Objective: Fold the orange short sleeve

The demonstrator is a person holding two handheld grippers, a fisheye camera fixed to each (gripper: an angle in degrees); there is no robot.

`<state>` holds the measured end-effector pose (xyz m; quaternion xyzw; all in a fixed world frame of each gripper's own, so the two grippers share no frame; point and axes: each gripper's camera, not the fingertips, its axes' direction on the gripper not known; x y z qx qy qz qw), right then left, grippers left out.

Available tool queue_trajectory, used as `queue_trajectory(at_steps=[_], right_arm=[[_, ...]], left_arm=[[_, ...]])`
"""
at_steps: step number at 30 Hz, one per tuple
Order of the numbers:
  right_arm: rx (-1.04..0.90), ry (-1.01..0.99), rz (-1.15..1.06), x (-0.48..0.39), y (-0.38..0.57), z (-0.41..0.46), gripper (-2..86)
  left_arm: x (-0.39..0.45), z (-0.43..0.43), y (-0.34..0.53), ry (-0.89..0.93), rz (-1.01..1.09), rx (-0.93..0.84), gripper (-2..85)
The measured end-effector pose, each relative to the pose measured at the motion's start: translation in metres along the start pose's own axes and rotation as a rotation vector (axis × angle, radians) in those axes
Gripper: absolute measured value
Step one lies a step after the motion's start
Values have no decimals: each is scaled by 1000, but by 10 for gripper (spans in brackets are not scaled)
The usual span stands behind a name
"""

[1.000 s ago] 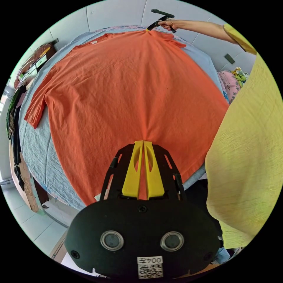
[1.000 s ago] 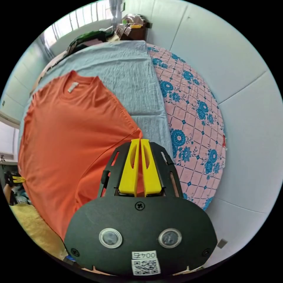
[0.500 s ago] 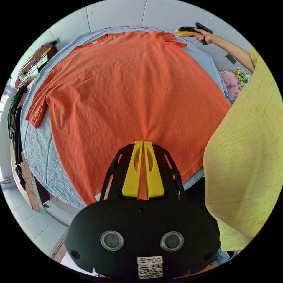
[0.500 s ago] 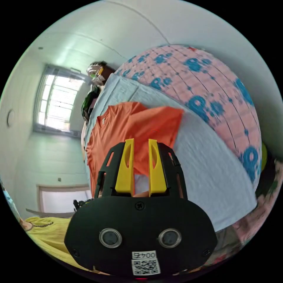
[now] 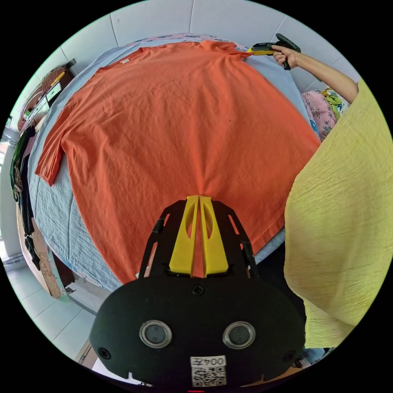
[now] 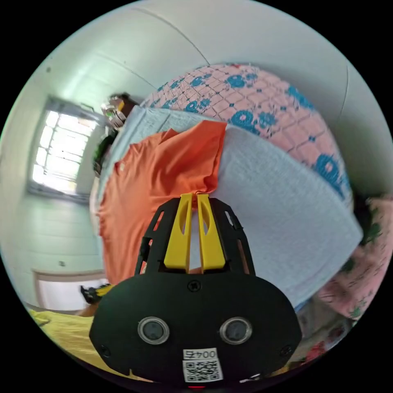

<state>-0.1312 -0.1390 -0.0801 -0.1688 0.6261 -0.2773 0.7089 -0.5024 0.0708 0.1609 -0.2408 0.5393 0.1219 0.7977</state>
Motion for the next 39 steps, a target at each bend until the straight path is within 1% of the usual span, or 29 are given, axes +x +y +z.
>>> queue_trajectory(at_steps=[1,2,3,6,8,10,12,14,18,19,20,21,23,25,27,28,29,30,32,33,34,35,39], right_arm=[[-29,113,-76,-8,-2,10,32],[-63,149,-104,-10,-2,24,36],[-79,143,-105,-9,-1,29,38],[-29,72,-33,-1,4,20,71],[23,31,10,1,21,8,95],[43,-19,4,-9,43,3,101],[7,-47,-58,-32,69,9,101],[-67,-31,-134,-66,109,28,102],[-123,-31,-125,-90,160,53,102],[-141,-33,-108,-93,171,61,100],[-159,-34,-94,-96,180,68,98],[-163,-31,-92,-97,184,71,96],[-175,38,-116,-108,195,81,78],[-173,77,-131,-117,202,89,62],[-159,141,-143,-125,206,97,49],[-149,212,-158,-129,209,103,37],[-147,270,-176,-132,212,110,31],[-136,276,-183,-133,214,111,28],[-147,318,-121,-137,213,110,43],[-125,331,-128,-143,214,106,45],[-60,349,-173,-161,217,95,48],[-39,371,-238,-181,219,93,49],[-102,430,-447,-246,230,128,50]], left_arm=[[-1,0,1,0,-1,4,5],[-2,0,2,3,-2,7,5],[-3,0,3,4,-2,7,5],[-6,0,4,4,7,3,5],[-8,0,5,-1,17,0,5],[-10,-1,7,-2,21,2,4],[-12,-1,10,-3,20,11,4],[-19,-1,16,18,-12,31,4],[-40,-5,20,124,-127,7,4],[-46,-17,21,140,-146,61,4],[-54,-34,23,115,-181,152,4],[-60,-41,24,94,-200,191,5],[-89,-61,18,-10,-255,282,5],[-116,-60,6,-74,-275,291,5],[-143,-49,-8,-100,-287,280,5],[-158,-37,-16,-117,-292,242,5],[-173,-20,-21,-144,-311,147,5],[-179,-11,-22,-154,-324,94,5],[-192,-8,-9,-117,-341,155,4],[-195,-9,-5,-100,-347,159,4],[-198,-14,3,-81,-352,196,4],[-201,-21,13,-69,-355,240,4],[-217,-32,45,-46,-398,296,4]])
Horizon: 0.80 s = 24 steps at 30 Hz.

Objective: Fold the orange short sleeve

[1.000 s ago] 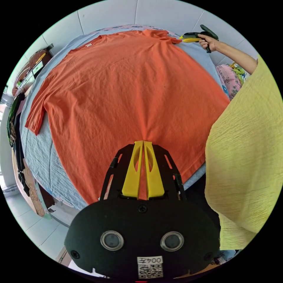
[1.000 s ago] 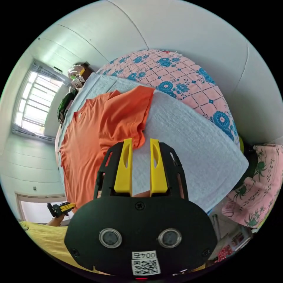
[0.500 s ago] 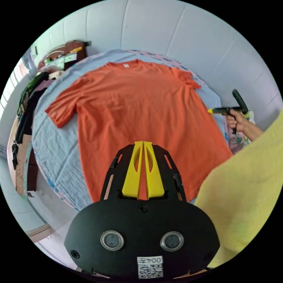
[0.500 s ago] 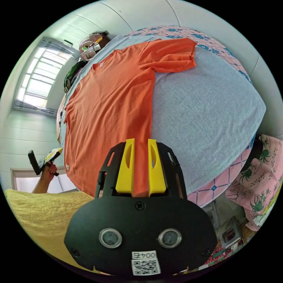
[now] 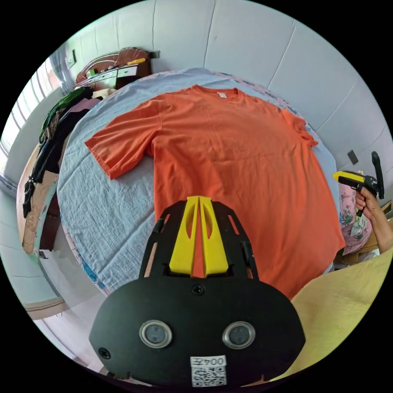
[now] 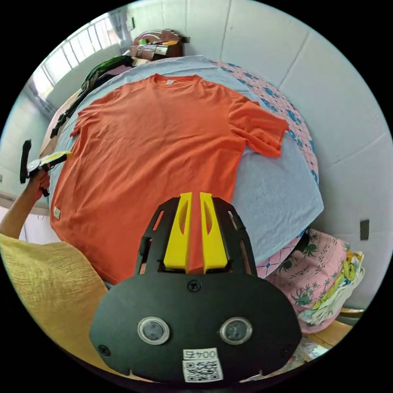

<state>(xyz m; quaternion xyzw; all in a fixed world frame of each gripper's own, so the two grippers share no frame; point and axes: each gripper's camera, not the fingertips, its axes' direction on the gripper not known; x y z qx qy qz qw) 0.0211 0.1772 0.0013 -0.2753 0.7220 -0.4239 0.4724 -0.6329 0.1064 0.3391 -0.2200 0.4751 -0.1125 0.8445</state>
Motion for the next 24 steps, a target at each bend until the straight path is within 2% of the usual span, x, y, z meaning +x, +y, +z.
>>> queue_trajectory(at_steps=[5,8,12,15,18,20,24], right_arm=[[-86,64,-186,-84,-25,52,39],[-170,98,-258,-105,-25,86,33],[-127,171,-266,-114,-14,98,17],[-269,131,-330,-111,-30,106,9],[-118,4,-303,-111,-72,71,10],[12,-115,-346,-127,-120,48,32],[144,-228,-490,-176,-199,37,51]], left_arm=[[-10,-10,28,-41,50,5,5],[-3,-6,43,-82,122,-10,5],[-5,-19,60,-124,147,58,7],[-11,-29,68,-134,155,84,6],[-30,-41,68,-67,105,68,7],[-63,-62,63,36,-22,87,8],[-123,-96,55,29,-195,187,13]])
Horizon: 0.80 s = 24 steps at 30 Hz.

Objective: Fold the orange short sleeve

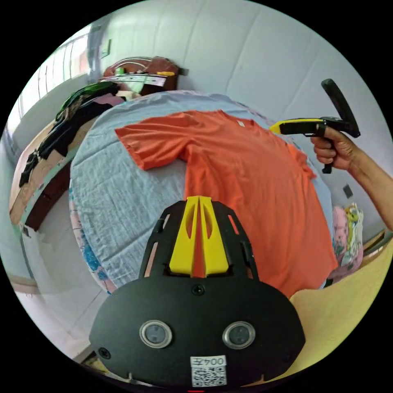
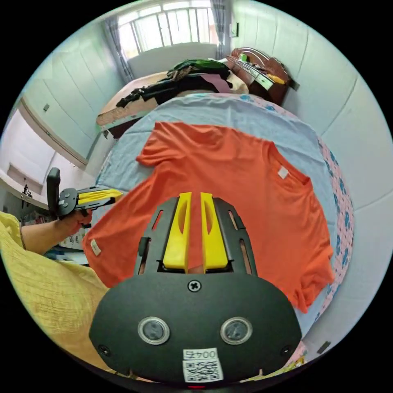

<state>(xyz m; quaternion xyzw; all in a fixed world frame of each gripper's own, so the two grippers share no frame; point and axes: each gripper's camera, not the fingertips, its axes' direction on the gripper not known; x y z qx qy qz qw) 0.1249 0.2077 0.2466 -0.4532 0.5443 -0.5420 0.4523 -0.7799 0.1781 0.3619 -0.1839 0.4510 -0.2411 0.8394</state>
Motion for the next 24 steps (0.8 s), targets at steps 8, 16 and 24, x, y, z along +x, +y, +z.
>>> queue_trajectory(at_steps=[8,16,24], right_arm=[[-41,5,-336,-62,-183,103,65],[-220,67,-608,-115,-241,188,80],[-335,93,-722,-127,-244,229,84]], left_arm=[[-90,-2,-44,-48,-126,38,59],[-93,9,-57,-81,-20,26,82],[-92,15,-64,-57,47,-3,68]])
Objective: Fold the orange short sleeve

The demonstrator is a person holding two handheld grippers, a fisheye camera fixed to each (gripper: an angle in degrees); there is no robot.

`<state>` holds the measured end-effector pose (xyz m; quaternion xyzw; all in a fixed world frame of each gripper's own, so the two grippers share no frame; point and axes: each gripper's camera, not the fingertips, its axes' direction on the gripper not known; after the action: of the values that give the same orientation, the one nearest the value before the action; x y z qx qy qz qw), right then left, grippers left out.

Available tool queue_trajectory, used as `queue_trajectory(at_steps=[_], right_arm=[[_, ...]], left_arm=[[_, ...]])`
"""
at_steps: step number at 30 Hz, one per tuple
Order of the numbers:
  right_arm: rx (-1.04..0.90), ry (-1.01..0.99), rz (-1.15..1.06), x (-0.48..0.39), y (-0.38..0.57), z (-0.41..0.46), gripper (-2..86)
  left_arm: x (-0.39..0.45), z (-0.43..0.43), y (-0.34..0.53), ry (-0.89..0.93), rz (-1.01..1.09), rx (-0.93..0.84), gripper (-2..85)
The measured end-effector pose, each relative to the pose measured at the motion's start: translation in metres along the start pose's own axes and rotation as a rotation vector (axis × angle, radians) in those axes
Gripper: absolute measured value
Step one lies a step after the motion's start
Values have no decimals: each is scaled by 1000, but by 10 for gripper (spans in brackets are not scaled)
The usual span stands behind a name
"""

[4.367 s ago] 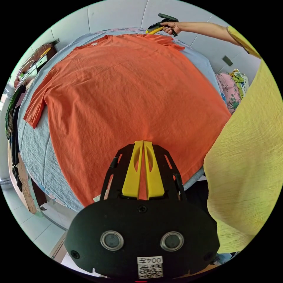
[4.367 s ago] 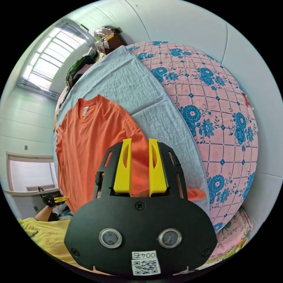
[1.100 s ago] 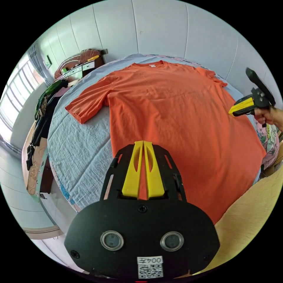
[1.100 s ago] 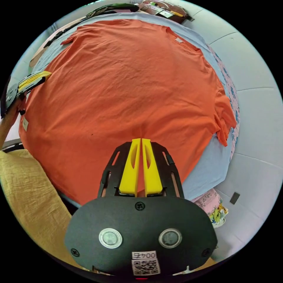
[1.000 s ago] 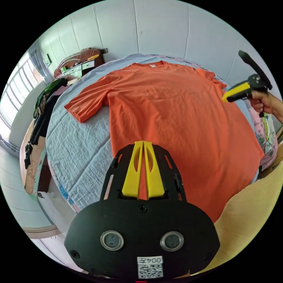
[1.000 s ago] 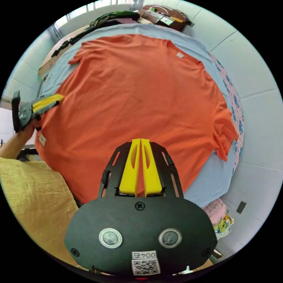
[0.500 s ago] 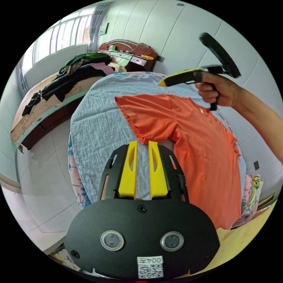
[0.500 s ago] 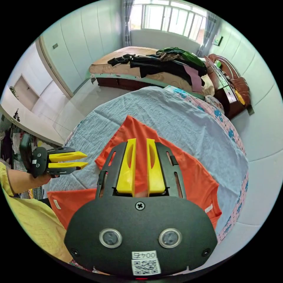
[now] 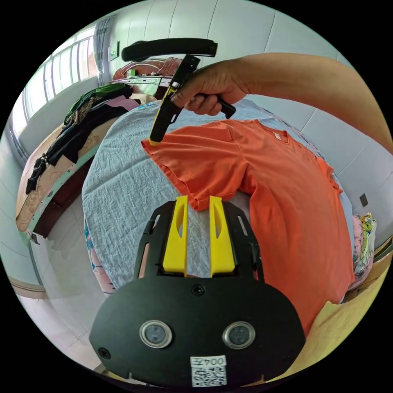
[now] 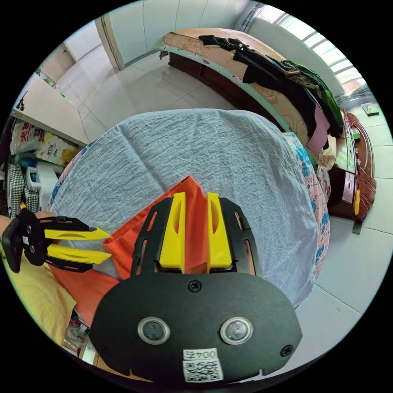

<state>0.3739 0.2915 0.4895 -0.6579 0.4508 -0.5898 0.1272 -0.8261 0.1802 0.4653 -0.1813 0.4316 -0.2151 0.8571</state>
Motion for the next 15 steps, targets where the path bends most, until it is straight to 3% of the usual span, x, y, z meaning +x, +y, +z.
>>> queue_trajectory(at_steps=[4,9,15], right_arm=[[35,-28,33,5,6,1,16],[162,-87,223,30,24,-18,4],[146,-161,389,39,27,6,40]], left_arm=[[5,-7,-2,-6,37,30,27],[2,-28,4,-72,35,124,15],[5,-1,-5,-78,59,-5,16]])
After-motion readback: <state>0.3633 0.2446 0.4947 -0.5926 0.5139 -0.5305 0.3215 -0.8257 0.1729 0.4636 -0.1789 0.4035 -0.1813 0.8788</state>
